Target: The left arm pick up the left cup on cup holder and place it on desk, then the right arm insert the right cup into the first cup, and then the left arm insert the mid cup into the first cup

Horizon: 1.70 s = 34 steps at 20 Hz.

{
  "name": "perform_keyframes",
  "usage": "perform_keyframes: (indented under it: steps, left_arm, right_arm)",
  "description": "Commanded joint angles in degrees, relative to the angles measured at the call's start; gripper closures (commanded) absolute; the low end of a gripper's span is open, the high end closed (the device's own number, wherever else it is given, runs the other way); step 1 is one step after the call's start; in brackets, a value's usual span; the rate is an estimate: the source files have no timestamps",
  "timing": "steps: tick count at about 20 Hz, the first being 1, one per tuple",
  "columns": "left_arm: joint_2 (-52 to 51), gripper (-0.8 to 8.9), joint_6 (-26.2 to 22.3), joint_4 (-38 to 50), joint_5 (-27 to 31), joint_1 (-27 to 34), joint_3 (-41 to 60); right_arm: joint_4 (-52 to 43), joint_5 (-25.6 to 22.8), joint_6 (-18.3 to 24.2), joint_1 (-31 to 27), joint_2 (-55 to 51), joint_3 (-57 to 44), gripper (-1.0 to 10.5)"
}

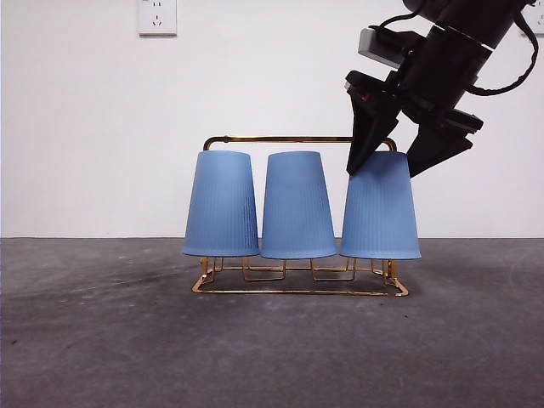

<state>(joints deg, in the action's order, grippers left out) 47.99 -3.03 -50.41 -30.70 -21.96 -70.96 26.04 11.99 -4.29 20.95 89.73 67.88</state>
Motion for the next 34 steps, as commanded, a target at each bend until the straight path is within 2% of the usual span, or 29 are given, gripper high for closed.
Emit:
perform_keyframes:
  steps: [1, 9, 18, 23, 25, 29, 31, 34]
  left_arm:
    - [0.31, 2.5, 0.07, 0.59, -0.5, -0.31, -1.07]
    - [0.31, 2.5, 0.09, 0.26, -0.48, -0.63, -1.07]
    - [0.24, 2.5, 0.55, 0.22, -0.5, -0.68, -1.07]
    - [0.24, 2.5, 0.72, 0.17, -0.48, -0.68, -1.07]
    - [0.26, 2.5, 0.79, 0.09, -0.5, -0.68, -1.07]
    - [0.26, 2.5, 0.9, -0.31, -0.5, -0.68, -1.07]
    - [0.26, 2.5, 0.9, -0.94, -0.48, -0.68, -1.07]
    - [0.24, 2.51, 0.9, -1.11, -0.5, -0.68, -1.07]
  right_arm:
    - [-0.2, -0.07, 0.46, 0.31, 0.04, 1.25, 6.8]
    - [1.14, -0.02, 0.2, 0.37, -5.77, 1.27, 6.8]
    - [1.97, -0.02, -1.7, 0.7, -17.7, 1.27, 6.8]
    - [12.04, 0.17, -2.4, 1.88, -27.15, 1.27, 6.8]
    - [18.12, 0.35, -2.47, 3.56, -30.34, 1.27, 6.8]
    - [23.65, 0.61, -3.5, 7.54, -32.7, 1.09, 6.8]
    - [23.08, 0.17, -5.64, 12.07, -33.33, 0.2, 6.8]
    - [17.59, -3.17, -9.4, 20.39, -33.22, -3.37, 6.8]
